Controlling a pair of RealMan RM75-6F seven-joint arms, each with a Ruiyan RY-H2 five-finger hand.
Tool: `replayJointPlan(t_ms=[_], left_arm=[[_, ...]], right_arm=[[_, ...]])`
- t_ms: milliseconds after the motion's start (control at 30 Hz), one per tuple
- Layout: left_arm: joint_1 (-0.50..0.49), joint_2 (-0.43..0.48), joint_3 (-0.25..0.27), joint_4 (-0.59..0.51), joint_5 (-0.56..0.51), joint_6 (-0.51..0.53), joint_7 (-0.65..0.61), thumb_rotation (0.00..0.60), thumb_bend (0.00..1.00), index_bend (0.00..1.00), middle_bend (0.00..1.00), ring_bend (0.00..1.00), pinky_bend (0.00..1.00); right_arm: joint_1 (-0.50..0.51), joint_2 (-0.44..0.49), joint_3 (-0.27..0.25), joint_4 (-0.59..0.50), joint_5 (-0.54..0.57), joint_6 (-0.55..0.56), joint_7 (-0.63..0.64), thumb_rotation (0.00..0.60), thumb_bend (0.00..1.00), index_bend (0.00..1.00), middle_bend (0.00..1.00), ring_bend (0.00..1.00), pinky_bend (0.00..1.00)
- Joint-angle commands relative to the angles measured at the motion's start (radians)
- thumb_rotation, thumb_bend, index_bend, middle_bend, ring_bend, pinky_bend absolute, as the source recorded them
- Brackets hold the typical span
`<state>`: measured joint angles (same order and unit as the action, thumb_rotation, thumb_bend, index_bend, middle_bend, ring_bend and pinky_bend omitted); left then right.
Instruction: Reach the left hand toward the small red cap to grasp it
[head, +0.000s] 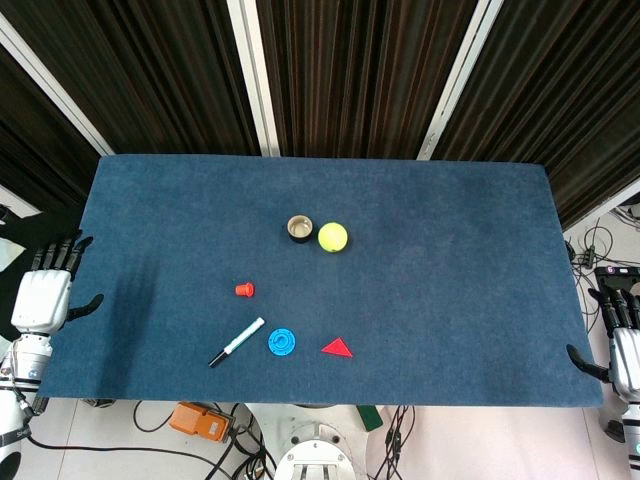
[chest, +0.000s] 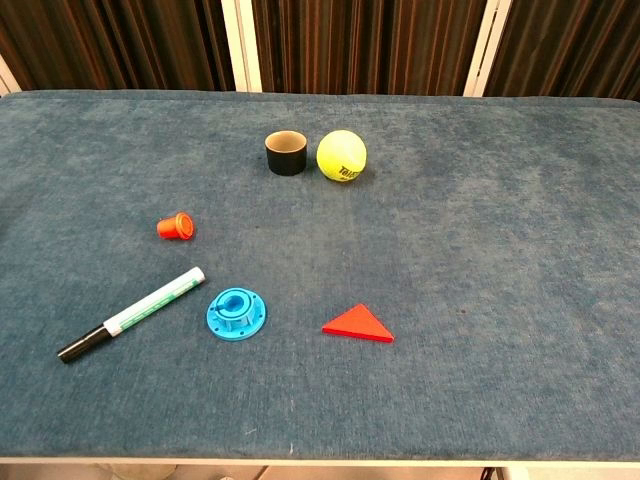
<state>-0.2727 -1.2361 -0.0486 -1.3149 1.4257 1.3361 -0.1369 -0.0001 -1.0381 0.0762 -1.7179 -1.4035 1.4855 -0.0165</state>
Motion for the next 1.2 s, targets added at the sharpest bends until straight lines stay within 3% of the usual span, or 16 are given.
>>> replayJointPlan(t_ms=[33, 300, 467, 567, 733, 867, 1200], left_arm=[[-0.002, -0.003, -0.004, 0.011, -0.005, -0.011, -0.006, 0.600, 0.18, 0.09, 0.01, 0.00, 0.08], [-0.012, -0.006, -0.006, 0.008, 0.009, -0.032, -0.042, 0.600, 0.18, 0.09, 0.01, 0.00, 0.08], [-0.056, 0.019, 0.057, -0.065, 0.138, -0.094, -0.193, 0.600, 0.18, 0.09, 0.01, 0.00, 0.08], [-0.104, -0.014, 0.080, -0.076, 0.208, -0.138, -0.176, 0.600, 0.18, 0.09, 0.01, 0.00, 0.08], [-0.203, -0.104, 0.049, -0.086, 0.190, -0.273, -0.095, 0.600, 0.18, 0.10, 0.00, 0.00, 0.08], [-0.258, -0.175, 0.008, -0.067, 0.138, -0.342, -0.037, 0.600, 0.18, 0.18, 0.00, 0.00, 0.06], [-0.343, -0.263, -0.042, 0.009, 0.029, -0.456, 0.061, 0.600, 0.18, 0.27, 0.00, 0.00, 0.06]], right_arm=[[0.001, -0.007, -0.004, -0.001, -0.004, -0.001, -0.017, 0.600, 0.40, 0.18, 0.13, 0.04, 0.00], [-0.002, -0.004, -0.001, 0.006, 0.005, -0.002, -0.001, 0.600, 0.40, 0.18, 0.13, 0.04, 0.00], [-0.007, 0.002, 0.001, 0.005, 0.009, 0.005, 0.012, 0.600, 0.40, 0.18, 0.13, 0.04, 0.00], [-0.008, 0.007, 0.005, 0.006, 0.014, 0.007, 0.020, 0.600, 0.40, 0.18, 0.13, 0.04, 0.00], [-0.012, 0.015, 0.002, 0.007, 0.008, 0.007, 0.036, 0.600, 0.40, 0.18, 0.13, 0.04, 0.00], [-0.012, 0.020, 0.001, 0.010, 0.007, 0.004, 0.047, 0.600, 0.40, 0.18, 0.13, 0.04, 0.00], [-0.013, 0.027, 0.000, 0.012, 0.009, -0.001, 0.057, 0.600, 0.40, 0.18, 0.13, 0.04, 0.00]])
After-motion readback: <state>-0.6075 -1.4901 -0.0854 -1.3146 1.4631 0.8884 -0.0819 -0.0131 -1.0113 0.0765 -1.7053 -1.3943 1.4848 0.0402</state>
